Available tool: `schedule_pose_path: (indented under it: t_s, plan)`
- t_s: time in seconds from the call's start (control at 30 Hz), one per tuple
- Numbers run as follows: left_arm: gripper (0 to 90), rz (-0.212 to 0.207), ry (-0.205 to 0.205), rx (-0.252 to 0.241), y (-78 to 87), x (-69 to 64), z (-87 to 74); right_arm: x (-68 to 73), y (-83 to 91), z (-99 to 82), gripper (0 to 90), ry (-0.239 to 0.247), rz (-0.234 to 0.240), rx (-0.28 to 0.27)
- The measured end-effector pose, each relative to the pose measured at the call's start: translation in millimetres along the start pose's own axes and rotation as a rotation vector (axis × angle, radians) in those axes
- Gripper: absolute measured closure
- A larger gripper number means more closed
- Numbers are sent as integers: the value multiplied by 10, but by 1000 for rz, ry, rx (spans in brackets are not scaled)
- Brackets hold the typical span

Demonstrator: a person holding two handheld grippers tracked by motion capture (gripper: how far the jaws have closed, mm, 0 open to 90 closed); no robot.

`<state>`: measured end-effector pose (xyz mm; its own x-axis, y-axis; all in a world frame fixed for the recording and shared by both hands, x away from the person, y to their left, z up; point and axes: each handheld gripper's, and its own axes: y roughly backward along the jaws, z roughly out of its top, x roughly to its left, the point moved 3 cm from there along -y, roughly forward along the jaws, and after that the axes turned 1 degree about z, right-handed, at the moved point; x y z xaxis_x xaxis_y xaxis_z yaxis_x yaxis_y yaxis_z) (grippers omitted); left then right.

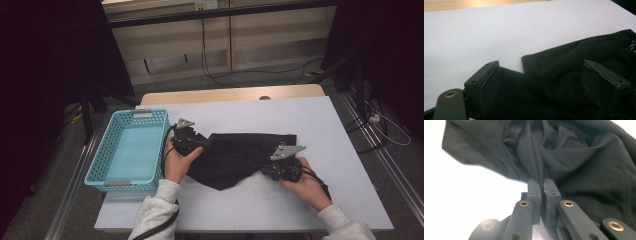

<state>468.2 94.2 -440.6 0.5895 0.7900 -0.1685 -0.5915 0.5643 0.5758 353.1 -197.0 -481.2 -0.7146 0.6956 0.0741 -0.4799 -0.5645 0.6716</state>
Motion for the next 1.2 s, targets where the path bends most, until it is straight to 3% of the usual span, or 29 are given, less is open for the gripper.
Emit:
schedule_pose_path:
  t_s: [0.1, 0.13, 0.33, 0.53, 0.6, 0.77, 0.87, 0.97, 1.07, 1.2]
  plan:
    - [163, -5, 10, -8, -4, 5, 21, -27, 123, -94, 857, 12, -15, 15]
    - [158, -4, 13, -10, -6, 10, 26, -61, 238, -186, 858, -3, -24, 20]
    - [157, -13, 9, 3, -47, 11, 33, -144, 490, -384, 856, -15, -78, 39]
    - [157, -1, 17, 19, -114, 16, -11, -221, 589, -465, 843, -48, -79, 34]
    - [157, 1, 23, 25, -125, 30, -30, -234, 570, -461, 808, -28, -89, 22]
    - [157, 7, 25, 31, -128, 51, -49, -253, 559, -389, 699, -54, -83, -33]
    - [157, 7, 20, 36, -128, 49, -65, -245, 528, -235, 587, -60, -84, -110]
    - [157, -1, 16, 39, -111, 40, -72, -222, 440, -103, 554, -77, -86, -145]
    - [154, -14, 26, 31, -77, 37, -72, -222, 343, 47, 508, -63, -113, -160]
    - [141, -24, 44, 29, -41, 39, -74, -230, 218, 171, 511, -75, -135, -188]
